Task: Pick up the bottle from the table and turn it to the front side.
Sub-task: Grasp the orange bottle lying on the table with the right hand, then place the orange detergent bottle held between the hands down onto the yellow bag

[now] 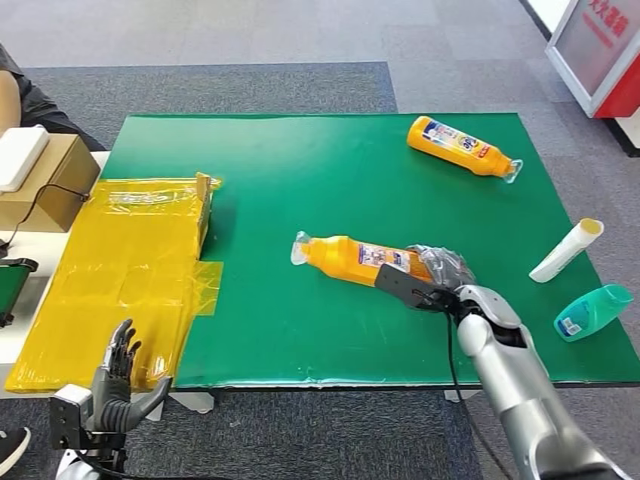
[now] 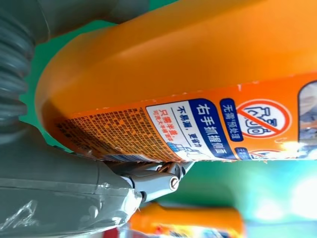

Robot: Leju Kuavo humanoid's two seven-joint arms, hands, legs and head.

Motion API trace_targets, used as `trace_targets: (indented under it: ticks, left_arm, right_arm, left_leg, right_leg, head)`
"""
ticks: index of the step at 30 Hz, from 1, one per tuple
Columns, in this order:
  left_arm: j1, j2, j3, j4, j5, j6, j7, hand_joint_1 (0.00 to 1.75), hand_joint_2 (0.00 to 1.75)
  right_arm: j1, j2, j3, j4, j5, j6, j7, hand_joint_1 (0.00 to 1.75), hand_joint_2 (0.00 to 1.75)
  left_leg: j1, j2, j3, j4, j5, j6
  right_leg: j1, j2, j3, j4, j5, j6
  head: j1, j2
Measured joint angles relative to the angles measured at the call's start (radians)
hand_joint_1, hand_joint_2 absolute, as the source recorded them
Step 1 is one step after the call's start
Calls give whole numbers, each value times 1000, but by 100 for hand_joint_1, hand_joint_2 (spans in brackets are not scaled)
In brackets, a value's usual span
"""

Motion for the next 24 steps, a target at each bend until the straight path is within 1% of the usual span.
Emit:
trace_targets:
  ticks: [3,5,8,10,13,16,19,21,24]
  left_arm:
    - [6,-12,0,-19,3,-34,11,0,175]
    - [5,-18,-2,-29,12,-55,29,0,175]
    - [-2,-25,-11,-37,41,-89,64,0,175]
    - [-9,-27,-33,-44,63,-118,84,0,175]
    - [-31,-23,-107,-57,105,-146,117,0,175]
    - [-47,-17,-173,-64,132,-139,134,0,175]
    - [-51,-5,-215,-68,150,-145,136,0,175]
    - [-56,9,-253,-69,165,-170,132,0,175]
    - [-82,37,-350,-69,198,-209,116,0,175]
  right_arm:
    - [114,18,13,-195,-60,-30,-24,175,175]
    - [171,38,26,-299,-89,-47,-43,175,175]
    - [230,74,48,-400,-143,-54,-86,175,175]
    - [255,106,71,-436,-188,-51,-124,175,175]
    - [272,156,123,-439,-210,-62,-158,175,175]
    - [277,189,164,-430,-213,-82,-168,175,175]
    - [278,203,181,-422,-227,-79,-176,175,175]
    - [273,217,195,-401,-234,-72,-190,175,175]
    - [253,254,236,-321,-227,-96,-216,175,175]
  left_leg:
    - [0,0,-1,0,-1,0]
    - [0,0,-1,0,-1,-1]
    - [0,0,-1,0,-1,-1]
    - [0,0,-1,0,-1,-1]
    - [0,0,-1,0,0,-1]
    - [0,0,0,0,0,-1]
    - [0,0,-1,0,1,-1]
    - [0,0,-1,0,1,0]
    - [0,0,-1,0,1,-1]
  right_leg:
    - [0,0,-1,0,-1,-1]
    - [0,0,-1,0,-1,-1]
    - [0,0,-2,0,-1,-1]
    - [0,0,-2,0,-1,-1]
    - [0,0,-1,0,0,-1]
    - [0,0,-1,0,1,-1]
    - [0,0,-1,0,1,-1]
    - [0,0,-1,0,1,-1]
    - [0,0,-1,0,1,-1]
  head:
    - [0,0]
    - [0,0]
    - [0,0]
    - [0,0]
    - [0,0]
    - [0,0]
    - [0,0]
    - [0,0]
    - [0,0]
